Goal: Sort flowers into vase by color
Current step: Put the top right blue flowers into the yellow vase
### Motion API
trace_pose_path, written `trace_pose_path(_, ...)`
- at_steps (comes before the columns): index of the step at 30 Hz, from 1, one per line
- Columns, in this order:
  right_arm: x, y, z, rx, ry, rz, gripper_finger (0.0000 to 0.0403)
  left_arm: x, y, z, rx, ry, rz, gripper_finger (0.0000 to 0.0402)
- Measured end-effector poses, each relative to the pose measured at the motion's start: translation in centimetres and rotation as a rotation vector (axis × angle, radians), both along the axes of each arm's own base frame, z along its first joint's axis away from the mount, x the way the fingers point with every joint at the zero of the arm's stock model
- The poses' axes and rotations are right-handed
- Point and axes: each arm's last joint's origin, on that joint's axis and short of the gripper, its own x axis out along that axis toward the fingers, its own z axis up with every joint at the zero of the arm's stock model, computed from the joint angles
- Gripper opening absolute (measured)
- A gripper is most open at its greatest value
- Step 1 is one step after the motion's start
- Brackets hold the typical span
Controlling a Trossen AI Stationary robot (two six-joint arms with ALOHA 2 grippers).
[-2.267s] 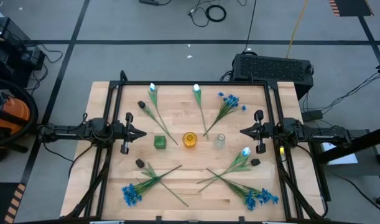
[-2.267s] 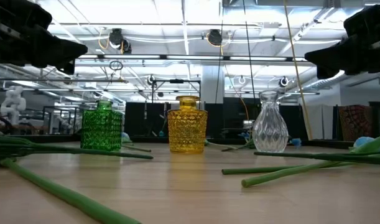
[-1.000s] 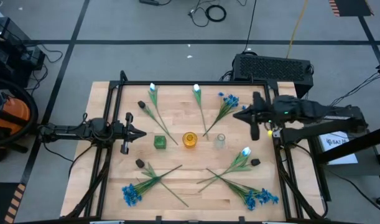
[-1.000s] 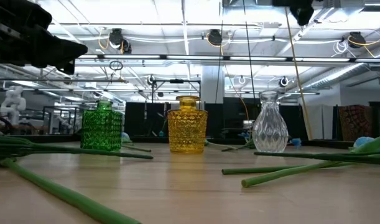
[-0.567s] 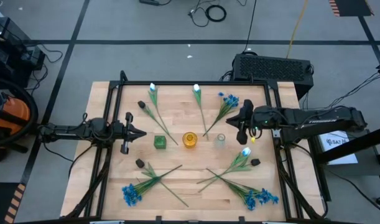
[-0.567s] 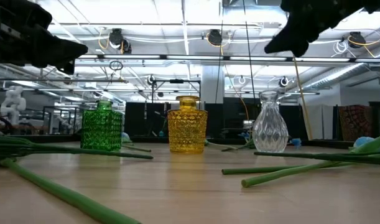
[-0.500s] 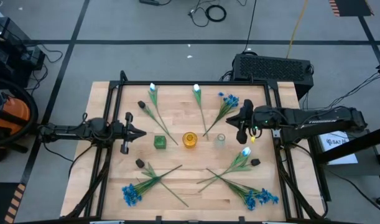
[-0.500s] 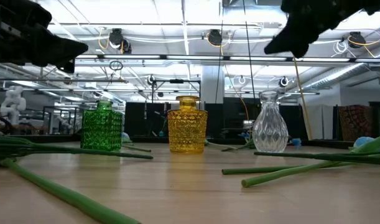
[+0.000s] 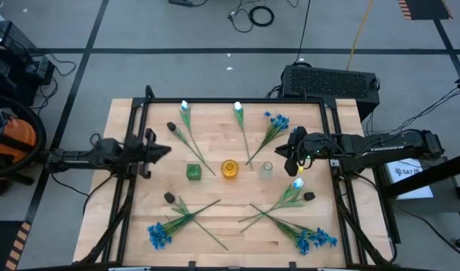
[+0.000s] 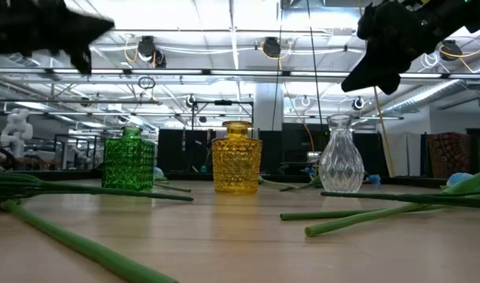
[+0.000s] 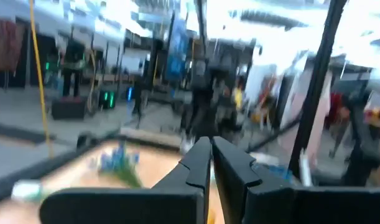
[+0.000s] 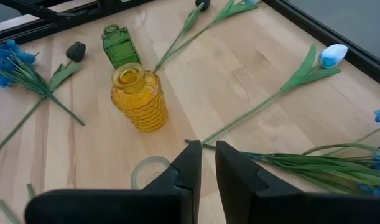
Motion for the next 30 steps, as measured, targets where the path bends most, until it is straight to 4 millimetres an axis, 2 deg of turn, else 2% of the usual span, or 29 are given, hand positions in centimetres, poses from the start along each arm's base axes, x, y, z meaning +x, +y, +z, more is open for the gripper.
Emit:
trace_pose_path(4, 0.1, 0.0, 0.1, -0.004, -0.011, 0.002, 0.0041, -0.3, 0.0, 4.8, 0.002, 0.035, 0.000, 0.0025)
trace_pose_path(7, 0.1, 0.0, 0.2, -0.003, -0.019, 0.007, 0.0041, 0.3, -0.1, 8.7, 0.023, 0.088, -0.030, 0.0025)
trace_pose_path(12, 0.2, 0.0, 0.3, 0.020, -0.036, -0.005, 0.0041, 3.6, -0.5, 13.7, 0.092, 0.214, -0.082, 0.0025)
trace_pose_path(14, 0.2, 0.0, 0.3, 0.032, -0.043, -0.012, 0.0041, 5.2, -0.6, 14.6, 0.106, 0.276, -0.086, 0.0025)
trace_pose_path(17, 0.2, 0.0, 0.3, 0.039, -0.044, -0.015, 0.0041, 7.8, -0.9, 14.4, 0.161, 0.366, -0.115, 0.0025)
trace_pose_path(21, 0.1, 0.0, 0.2, 0.039, -0.037, -0.014, 0.0041, 10.5, -1.5, 12.4, 0.208, 0.475, -0.164, 0.0025)
trace_pose_path(26, 0.1, 0.0, 0.2, 0.042, -0.035, -0.016, 0.0041, 12.6, -1.6, 9.4, 0.208, 0.605, -0.175, 0.0025)
trace_pose_path(30, 0.1, 0.1, 0.1, 0.091, -0.031, -0.045, 0.0041, 14.0, -1.7, 8.6, 0.230, 0.623, -0.178, 0.0025)
